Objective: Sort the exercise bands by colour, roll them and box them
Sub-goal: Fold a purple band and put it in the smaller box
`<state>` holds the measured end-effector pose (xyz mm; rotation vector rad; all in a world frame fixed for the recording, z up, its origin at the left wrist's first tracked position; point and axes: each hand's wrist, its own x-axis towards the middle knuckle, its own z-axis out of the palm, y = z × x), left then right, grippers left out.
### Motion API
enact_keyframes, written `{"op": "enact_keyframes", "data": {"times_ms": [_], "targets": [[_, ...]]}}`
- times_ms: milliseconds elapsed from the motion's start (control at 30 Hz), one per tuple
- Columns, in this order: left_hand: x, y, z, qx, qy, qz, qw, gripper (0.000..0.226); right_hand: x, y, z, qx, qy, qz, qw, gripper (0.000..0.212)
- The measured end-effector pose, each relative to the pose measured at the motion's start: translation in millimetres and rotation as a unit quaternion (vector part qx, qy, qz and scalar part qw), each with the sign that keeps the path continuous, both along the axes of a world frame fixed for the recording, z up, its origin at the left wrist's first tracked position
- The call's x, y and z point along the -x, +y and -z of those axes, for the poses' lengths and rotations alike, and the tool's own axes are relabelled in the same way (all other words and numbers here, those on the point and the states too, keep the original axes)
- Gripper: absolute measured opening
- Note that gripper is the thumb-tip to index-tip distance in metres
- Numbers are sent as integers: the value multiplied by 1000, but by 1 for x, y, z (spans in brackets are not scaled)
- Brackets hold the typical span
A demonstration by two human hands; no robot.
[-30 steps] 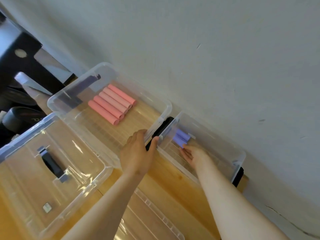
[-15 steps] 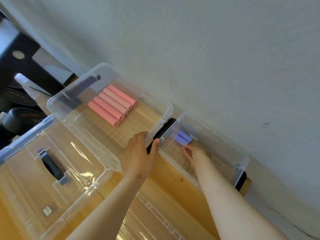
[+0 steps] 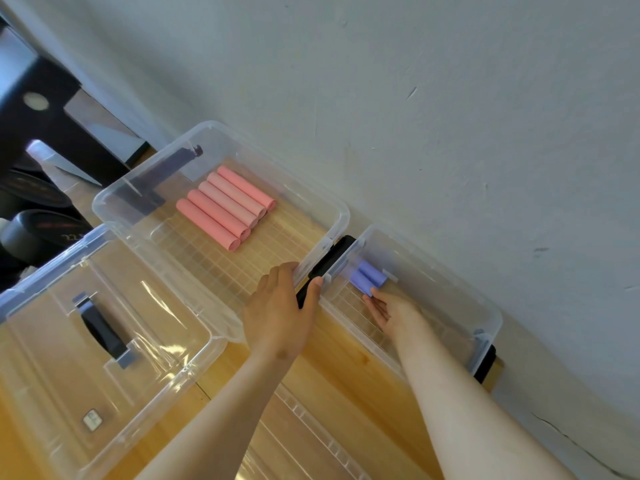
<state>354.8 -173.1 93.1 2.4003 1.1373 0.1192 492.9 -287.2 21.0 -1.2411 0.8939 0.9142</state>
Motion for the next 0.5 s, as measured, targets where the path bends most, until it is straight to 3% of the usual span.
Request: {"op": "enact_keyframes", "data": {"times_ms": [200,300,367,500], "targets": [[0,1,1,1,0,1,1000,51,0,1,4,12,-10,14,1000,26],[0,1,2,-1,-2,2,1000,51,-1,4,1,30,-54,6,998,11],[-1,2,2,-4,-3,5,1000,50,-2,7,2,67,-93,-16,993,7],[0,2,2,-7,-5,5,1000,50,-3,8,3,152,-155,-90,972,20]]}}
